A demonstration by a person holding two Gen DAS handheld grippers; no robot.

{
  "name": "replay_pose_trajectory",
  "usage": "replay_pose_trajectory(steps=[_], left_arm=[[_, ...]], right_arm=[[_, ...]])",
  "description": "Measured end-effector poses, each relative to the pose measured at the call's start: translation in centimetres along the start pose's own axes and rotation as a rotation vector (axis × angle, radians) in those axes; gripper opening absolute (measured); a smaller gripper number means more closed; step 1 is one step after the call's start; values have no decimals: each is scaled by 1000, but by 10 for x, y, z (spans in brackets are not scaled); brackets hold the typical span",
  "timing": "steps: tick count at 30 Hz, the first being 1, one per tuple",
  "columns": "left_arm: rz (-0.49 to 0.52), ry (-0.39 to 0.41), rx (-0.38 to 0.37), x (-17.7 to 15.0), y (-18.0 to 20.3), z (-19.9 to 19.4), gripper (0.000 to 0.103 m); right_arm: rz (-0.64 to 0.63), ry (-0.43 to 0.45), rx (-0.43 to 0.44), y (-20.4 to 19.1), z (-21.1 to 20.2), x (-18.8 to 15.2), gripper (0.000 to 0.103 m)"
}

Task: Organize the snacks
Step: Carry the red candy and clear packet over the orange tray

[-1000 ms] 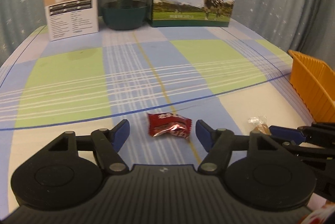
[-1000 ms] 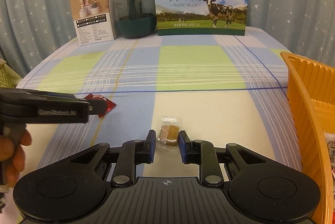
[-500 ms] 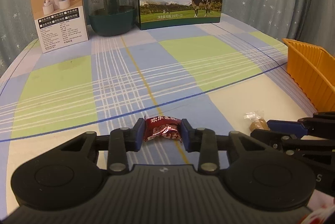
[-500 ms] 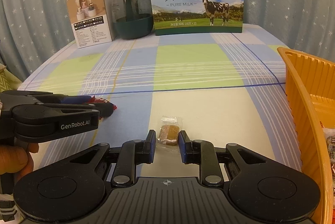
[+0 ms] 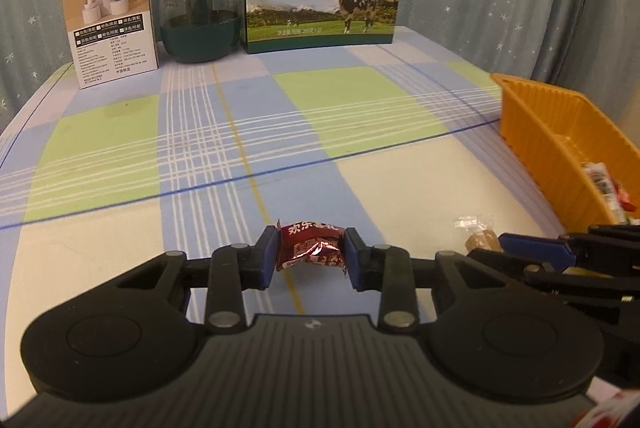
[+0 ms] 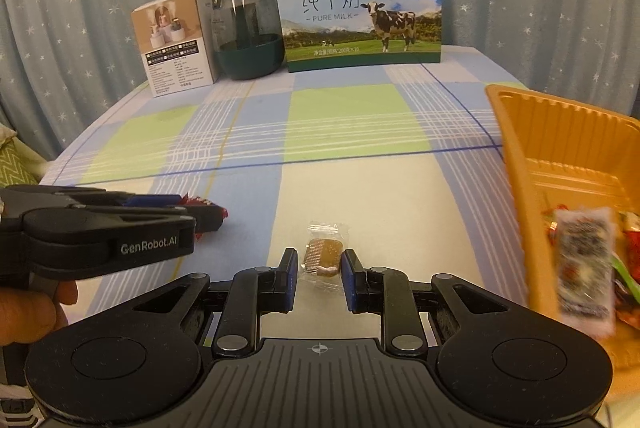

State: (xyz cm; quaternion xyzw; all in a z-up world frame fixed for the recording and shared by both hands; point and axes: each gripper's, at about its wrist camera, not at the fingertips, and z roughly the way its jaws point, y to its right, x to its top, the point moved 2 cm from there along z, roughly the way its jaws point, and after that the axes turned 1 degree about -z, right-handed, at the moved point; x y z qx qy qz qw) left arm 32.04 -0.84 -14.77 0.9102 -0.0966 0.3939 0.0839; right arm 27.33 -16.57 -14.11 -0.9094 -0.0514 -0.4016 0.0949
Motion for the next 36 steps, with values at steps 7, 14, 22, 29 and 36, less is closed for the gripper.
replay_pose_trajectory(steps=[7, 14, 22, 29, 36], left_arm=[[-41, 4, -3, -17, 15, -39, 31], [-80, 0, 18, -28, 25, -77, 31], [-138, 5, 40, -36, 31, -121, 31], [-139, 18, 42, -40, 41, -154, 31], [-129, 32, 38, -45, 53, -181, 31]], right_arm=[[5, -5, -6, 2, -43, -16, 24], [39, -4, -15, 7, -81, -26, 24], [72, 17, -21, 10, -119, -24, 24], [71, 40, -18, 4, -151, -26, 24], [68, 45, -27, 3, -175, -32, 24]])
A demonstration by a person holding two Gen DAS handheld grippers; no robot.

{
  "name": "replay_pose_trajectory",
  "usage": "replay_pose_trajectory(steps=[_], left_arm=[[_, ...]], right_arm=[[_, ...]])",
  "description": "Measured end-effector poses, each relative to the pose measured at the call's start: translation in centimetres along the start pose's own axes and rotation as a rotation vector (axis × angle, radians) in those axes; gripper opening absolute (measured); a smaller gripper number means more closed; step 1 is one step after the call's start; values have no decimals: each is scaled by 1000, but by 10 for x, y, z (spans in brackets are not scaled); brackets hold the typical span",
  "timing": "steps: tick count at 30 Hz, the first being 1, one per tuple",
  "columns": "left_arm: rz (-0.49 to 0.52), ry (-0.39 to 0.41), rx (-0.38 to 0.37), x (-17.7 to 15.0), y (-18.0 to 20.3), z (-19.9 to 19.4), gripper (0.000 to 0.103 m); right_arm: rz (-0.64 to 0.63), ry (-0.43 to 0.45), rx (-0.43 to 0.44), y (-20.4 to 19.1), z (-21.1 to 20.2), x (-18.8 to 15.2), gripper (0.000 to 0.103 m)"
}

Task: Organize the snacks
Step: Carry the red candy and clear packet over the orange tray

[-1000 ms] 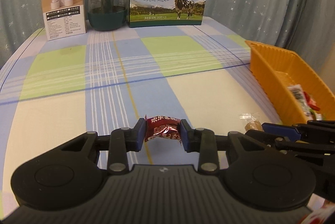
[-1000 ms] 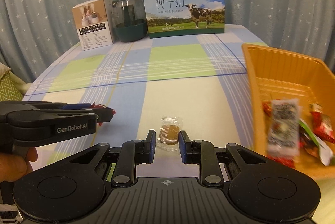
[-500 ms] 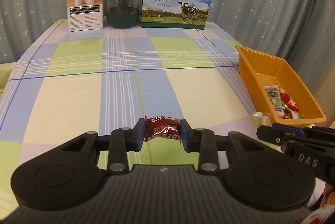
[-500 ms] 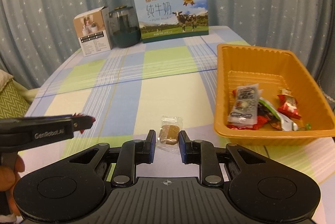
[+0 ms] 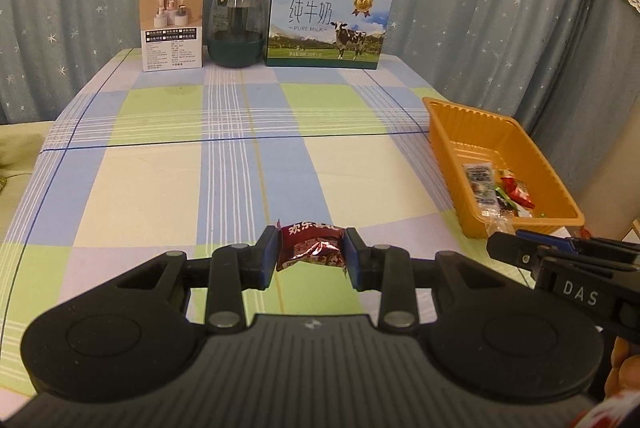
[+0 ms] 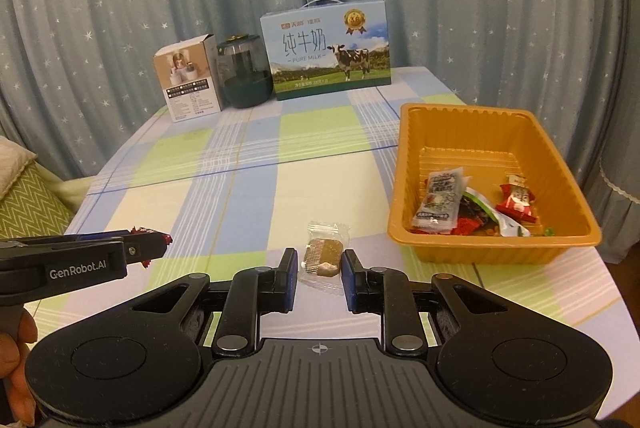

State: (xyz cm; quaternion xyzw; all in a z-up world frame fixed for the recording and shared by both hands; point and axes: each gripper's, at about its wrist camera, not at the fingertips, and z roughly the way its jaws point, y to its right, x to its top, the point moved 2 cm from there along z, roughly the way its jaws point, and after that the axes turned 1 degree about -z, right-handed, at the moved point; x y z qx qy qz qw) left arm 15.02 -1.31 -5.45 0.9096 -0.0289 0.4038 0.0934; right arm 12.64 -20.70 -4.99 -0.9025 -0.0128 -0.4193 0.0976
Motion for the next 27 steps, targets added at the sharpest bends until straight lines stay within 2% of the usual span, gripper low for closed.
replay_pose_trajectory(steps=[13, 27], left_arm=[[46, 0, -45, -2, 35, -14, 31], [115, 3, -145, 13, 96, -2, 31]], right_arm=[[37, 9, -47, 28, -32, -7, 24], [141, 56, -144, 89, -63, 7, 24]])
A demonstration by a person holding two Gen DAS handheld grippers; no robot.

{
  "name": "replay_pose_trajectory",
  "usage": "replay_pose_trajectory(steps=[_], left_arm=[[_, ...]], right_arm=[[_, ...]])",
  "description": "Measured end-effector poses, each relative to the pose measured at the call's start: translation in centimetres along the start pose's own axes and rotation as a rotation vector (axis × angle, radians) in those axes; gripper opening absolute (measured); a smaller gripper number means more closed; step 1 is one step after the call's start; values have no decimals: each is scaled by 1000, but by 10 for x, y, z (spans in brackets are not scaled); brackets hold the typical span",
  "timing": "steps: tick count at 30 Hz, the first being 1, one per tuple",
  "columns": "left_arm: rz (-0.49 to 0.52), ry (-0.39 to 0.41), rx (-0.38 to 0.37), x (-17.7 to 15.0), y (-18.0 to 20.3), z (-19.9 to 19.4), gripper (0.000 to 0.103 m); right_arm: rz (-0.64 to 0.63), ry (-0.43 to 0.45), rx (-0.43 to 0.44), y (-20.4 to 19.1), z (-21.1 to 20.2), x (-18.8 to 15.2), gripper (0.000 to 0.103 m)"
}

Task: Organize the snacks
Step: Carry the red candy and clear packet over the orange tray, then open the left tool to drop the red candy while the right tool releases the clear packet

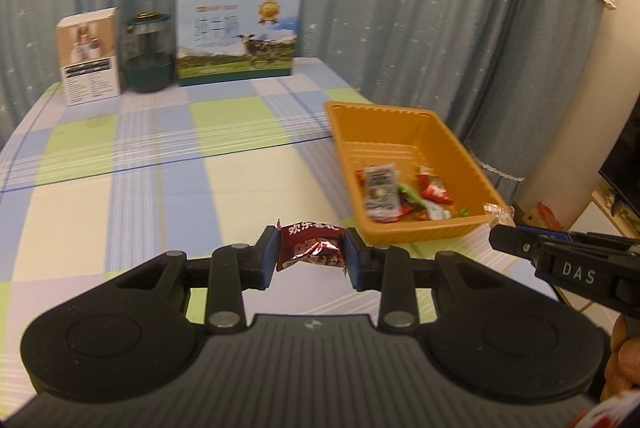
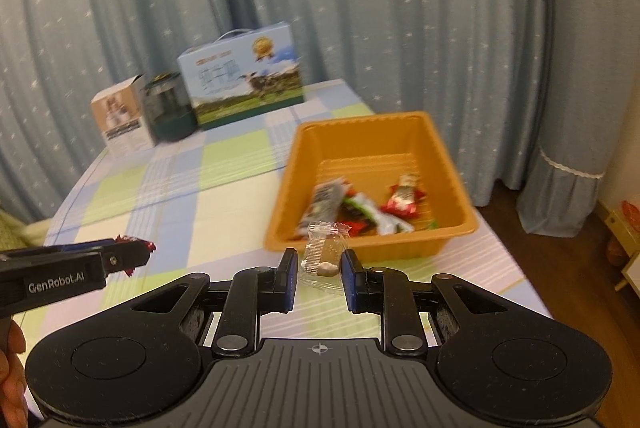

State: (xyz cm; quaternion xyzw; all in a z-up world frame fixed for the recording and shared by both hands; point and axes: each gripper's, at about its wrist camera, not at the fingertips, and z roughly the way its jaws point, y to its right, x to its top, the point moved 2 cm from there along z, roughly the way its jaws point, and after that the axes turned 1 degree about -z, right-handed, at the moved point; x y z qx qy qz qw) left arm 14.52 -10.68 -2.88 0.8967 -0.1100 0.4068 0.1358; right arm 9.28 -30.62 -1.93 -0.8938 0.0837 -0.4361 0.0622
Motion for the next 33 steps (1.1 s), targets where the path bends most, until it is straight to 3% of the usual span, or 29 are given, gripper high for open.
replay_pose_trajectory(steps=[16, 33], left_arm=[[96, -1, -102, 39, 60, 54, 31], [142, -27, -152, 73, 79, 142, 32]], right_arm=[[19, 40, -44, 61, 17, 44, 24], [-12, 15, -40, 91, 100, 86, 24]])
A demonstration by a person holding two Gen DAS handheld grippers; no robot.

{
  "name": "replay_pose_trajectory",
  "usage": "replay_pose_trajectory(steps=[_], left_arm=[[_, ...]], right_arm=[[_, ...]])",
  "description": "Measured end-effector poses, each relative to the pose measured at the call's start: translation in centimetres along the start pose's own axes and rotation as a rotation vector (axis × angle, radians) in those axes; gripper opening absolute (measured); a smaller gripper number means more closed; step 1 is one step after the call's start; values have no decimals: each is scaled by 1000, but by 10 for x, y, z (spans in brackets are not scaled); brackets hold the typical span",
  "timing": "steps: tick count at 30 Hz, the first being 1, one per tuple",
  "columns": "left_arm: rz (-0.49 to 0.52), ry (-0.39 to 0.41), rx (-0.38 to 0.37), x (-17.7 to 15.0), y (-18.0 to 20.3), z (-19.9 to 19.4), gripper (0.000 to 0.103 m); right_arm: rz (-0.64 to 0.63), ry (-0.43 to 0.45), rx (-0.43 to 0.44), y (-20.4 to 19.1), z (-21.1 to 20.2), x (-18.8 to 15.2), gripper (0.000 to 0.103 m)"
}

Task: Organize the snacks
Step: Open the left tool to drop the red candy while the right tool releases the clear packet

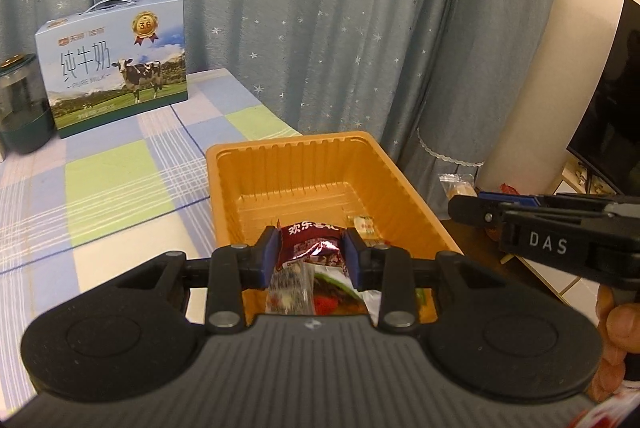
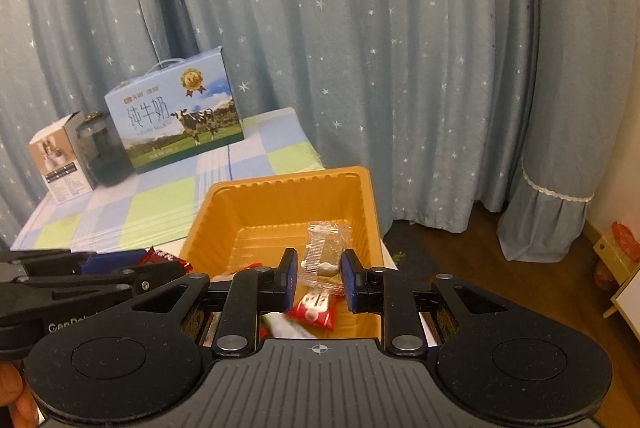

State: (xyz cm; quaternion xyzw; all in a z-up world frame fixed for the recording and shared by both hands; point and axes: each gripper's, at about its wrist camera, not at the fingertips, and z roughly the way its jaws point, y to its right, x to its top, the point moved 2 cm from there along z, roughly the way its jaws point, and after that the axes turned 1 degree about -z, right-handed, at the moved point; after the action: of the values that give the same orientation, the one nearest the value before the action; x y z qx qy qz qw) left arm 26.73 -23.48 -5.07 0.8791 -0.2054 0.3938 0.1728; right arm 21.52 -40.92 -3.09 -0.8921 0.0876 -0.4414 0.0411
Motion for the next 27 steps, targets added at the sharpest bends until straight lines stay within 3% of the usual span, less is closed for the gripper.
replay_pose_trajectory(steps=[12, 14, 27], left_arm=[[-2, -15, -12, 25, -16, 46, 34], [-11, -19, -16, 27, -19, 51, 48], [-39, -12, 71, 6, -46, 23, 54]], right_arm=[[-2, -11, -7, 4, 36, 13, 24], [0, -16, -7, 5, 38, 12, 24], [9, -41, 7, 1, 41, 1, 24]])
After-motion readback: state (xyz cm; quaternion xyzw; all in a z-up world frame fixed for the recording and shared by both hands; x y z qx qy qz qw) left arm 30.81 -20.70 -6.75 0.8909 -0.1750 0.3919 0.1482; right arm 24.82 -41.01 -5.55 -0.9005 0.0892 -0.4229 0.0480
